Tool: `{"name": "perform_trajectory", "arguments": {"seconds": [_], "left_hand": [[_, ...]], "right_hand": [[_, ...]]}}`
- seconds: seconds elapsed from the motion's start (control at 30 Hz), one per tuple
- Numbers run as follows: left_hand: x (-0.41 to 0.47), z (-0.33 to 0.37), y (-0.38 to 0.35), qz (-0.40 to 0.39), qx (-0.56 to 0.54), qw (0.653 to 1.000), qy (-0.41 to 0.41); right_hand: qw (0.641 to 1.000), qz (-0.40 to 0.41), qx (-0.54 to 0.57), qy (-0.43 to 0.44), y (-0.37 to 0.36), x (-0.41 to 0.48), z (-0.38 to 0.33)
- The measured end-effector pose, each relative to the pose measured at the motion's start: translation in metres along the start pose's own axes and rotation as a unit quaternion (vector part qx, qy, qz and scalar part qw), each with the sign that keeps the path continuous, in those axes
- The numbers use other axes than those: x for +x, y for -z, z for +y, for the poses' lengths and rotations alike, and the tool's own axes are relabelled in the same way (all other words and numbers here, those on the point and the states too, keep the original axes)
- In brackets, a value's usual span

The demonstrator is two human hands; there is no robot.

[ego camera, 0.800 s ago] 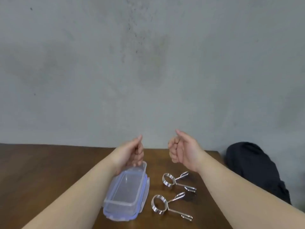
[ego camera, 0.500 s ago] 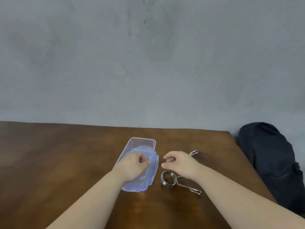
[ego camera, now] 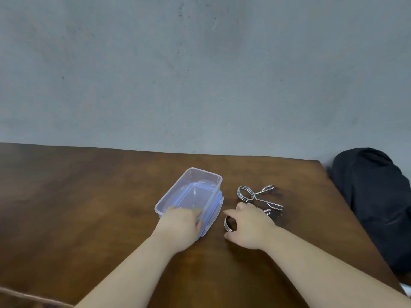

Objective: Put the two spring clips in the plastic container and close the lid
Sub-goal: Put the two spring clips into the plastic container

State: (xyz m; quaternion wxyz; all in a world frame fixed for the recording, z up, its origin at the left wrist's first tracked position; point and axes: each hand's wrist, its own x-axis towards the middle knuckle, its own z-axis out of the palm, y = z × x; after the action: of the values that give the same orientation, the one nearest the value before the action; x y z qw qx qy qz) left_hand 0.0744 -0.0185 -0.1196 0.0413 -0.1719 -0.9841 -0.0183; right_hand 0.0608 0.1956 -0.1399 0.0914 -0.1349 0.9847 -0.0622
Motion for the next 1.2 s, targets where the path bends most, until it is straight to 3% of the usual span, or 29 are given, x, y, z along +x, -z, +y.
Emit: {"name": "perform_trajectory", "arguments": {"seconds": [0.2,0.4,0.53,0.63,0.83,1.0,1.2], "left_hand": [[-0.018,-0.017,-0.006,0.051,0.002,0.997,-0.052],[-0.031,-0.031,-0.009,0.057,0.023,0.997,-0.037],[-0.035,-0.038,-0.008,0.054,0.019,0.997,-0.056],[-0.039,-0.039,-0.006,0.062,-0.009,0.995,-0.076],[-0.035,-0.040,-0.016,0.042,-0.028,0.990,-0.133],[-0.030,-0.033,-0.018,0.021,-0.080,0.982,-0.169],[-0.036,-0.030,-0.020,0.031,-0.213,0.958,-0.190]], "right_hand": [[0.999,-0.003,0.035,0.009,0.001,-0.010,0.012],[0.978,0.102,0.180,-0.025,0.016,-0.024,0.026],[0.935,0.210,0.286,-0.022,0.047,-0.025,0.021],[0.906,0.238,0.350,0.023,0.077,-0.029,0.000],[0.956,0.141,0.235,0.109,0.097,-0.017,-0.054],[0.989,0.034,0.114,0.083,0.080,0.011,-0.064],[0.997,-0.024,0.032,0.058,0.045,0.019,-0.063]]}}
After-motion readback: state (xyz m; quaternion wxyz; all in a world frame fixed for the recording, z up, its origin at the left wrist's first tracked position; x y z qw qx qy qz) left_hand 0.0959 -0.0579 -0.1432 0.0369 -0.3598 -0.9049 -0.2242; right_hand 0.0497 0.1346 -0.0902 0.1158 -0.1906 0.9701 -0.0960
